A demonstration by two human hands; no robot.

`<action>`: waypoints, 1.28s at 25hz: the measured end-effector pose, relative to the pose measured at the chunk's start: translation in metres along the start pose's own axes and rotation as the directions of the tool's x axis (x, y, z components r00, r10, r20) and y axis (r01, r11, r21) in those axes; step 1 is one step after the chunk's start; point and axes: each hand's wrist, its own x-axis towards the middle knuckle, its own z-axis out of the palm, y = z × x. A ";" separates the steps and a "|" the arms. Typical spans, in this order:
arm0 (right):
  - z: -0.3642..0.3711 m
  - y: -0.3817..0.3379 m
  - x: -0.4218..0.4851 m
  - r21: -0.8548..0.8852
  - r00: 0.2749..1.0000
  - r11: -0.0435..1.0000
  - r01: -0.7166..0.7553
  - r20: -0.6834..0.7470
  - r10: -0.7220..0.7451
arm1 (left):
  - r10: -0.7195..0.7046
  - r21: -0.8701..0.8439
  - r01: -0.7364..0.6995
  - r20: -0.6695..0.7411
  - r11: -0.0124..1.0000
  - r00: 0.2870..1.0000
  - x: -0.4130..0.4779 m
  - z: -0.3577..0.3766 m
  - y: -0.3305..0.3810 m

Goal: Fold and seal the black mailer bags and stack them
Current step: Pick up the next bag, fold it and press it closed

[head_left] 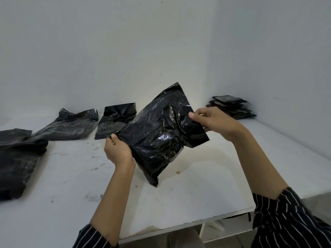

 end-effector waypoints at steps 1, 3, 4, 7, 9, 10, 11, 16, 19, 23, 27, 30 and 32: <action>0.003 0.003 -0.001 -0.029 0.999 0.999 0.041 0.007 -0.041 | -0.032 -0.014 0.032 -0.002 0.999 0.999 0.003 0.001 -0.003; 0.009 0.005 0.000 -0.136 0.986 0.982 0.131 -0.085 -0.143 | -0.062 -0.013 0.062 -0.022 0.998 0.998 0.005 0.002 -0.006; 0.010 0.005 0.003 -0.226 0.965 0.960 0.167 -0.160 -0.206 | -0.057 0.009 0.057 -0.035 0.998 0.998 0.006 0.002 -0.007; 0.009 -0.001 0.016 -0.403 0.874 0.892 0.207 -0.334 -0.354 | -0.084 0.033 0.085 -0.023 0.996 0.996 0.012 -0.002 -0.009; 0.004 -0.012 0.025 -0.441 0.848 0.860 0.259 -0.323 -0.421 | -0.172 0.000 0.172 0.037 0.985 0.984 0.015 -0.006 -0.009; 0.002 -0.020 0.030 -0.473 0.842 0.831 0.291 -0.286 -0.457 | -0.199 0.002 0.199 0.084 0.980 0.976 0.017 -0.008 -0.009; 0.000 -0.029 0.035 -0.519 0.835 0.790 0.327 -0.232 -0.499 | -0.209 0.035 0.206 0.141 0.978 0.968 0.018 -0.010 -0.008; 0.009 -0.075 0.056 -0.800 0.729 0.395 0.452 0.077 -0.680 | -0.297 0.381 0.098 0.509 0.919 0.808 0.026 -0.014 0.011; 0.014 -0.097 0.064 -0.882 0.677 0.149 0.447 0.225 -0.701 | -0.209 0.324 -0.025 0.667 0.946 0.715 0.032 -0.005 0.021; 0.015 -0.115 0.066 -0.906 0.637 0.025 0.423 0.278 -0.719 | -0.170 0.221 -0.013 0.787 0.975 0.593 0.032 0.010 0.032; 0.015 -0.115 0.067 -0.901 0.589 0.000 0.434 0.284 -0.756 | -0.021 0.039 -0.015 0.783 0.999 0.622 0.024 0.021 0.032; 0.010 -0.107 0.073 -0.902 0.569 0.010 0.431 0.264 -0.779 | 0.082 -0.039 -0.077 0.681 0.996 0.728 0.015 0.029 0.028; 0.006 -0.102 0.076 -0.914 0.496 0.046 0.404 0.176 -0.850 | 0.167 -0.046 -0.173 0.585 0.984 0.793 0.014 0.033 0.024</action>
